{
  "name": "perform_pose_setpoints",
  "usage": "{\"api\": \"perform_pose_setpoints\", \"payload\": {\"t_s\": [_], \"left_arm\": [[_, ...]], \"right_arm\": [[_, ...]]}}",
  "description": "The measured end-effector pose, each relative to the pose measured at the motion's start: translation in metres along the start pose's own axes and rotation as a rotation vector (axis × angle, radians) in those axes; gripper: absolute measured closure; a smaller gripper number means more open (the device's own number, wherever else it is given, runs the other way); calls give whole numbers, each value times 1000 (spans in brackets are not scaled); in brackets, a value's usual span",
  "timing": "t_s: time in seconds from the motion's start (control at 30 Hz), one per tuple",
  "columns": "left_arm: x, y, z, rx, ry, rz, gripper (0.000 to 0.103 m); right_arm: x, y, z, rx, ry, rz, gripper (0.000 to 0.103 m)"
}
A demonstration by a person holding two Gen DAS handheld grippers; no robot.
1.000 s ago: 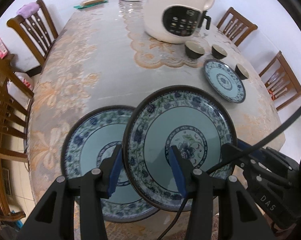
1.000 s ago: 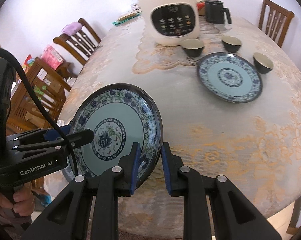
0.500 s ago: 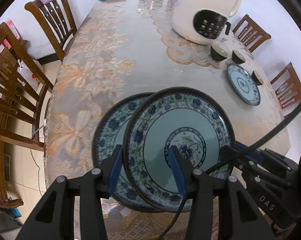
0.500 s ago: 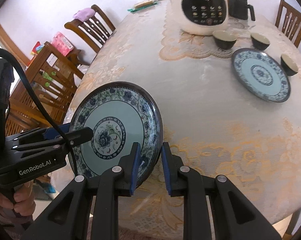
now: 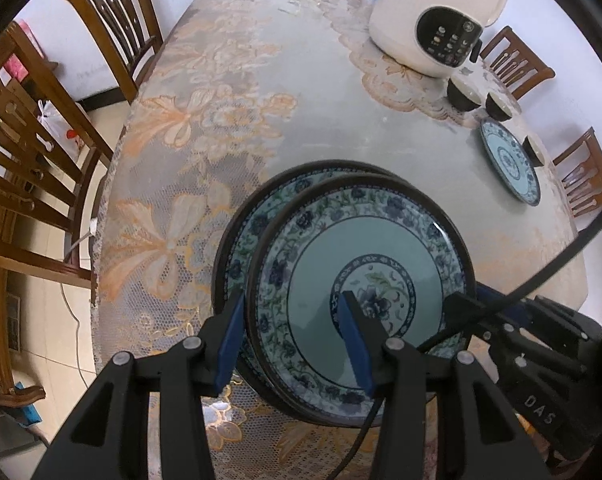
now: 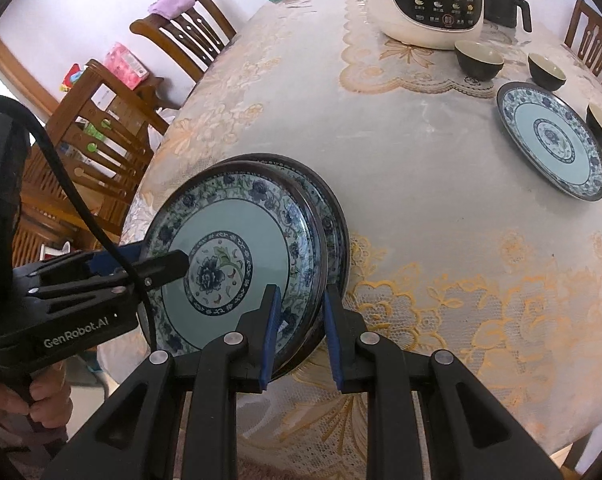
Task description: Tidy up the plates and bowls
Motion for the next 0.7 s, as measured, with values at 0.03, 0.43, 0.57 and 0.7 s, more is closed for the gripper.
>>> {"api": "perform_pose_setpoints", "payload": {"t_s": [0.03,0.43,0.57,0.7], "left_arm": [[1,0,1,-3,3,4,54],[7,0,4,5,0,6,54],[3,-3,4,13,-5,-7,54],[-3,-5,7,16,-16,-23,54]], "right_arm": [[1,0,0,1,1,3,79],[5,1,3,3,13,14,79],[3,1,2,6,13,9,79],[-2,-2,1,1,22,-15,73]]}}
Point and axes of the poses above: each gripper's, at about its wrist camera, not at the fingertips, and x roughly the way its jaws point, z to its left, y to its underside, the point moved 9 cm from there along x, roughly the way its jaws point, and after that the axes turned 5 degrees about x, right-handed, at the moved point
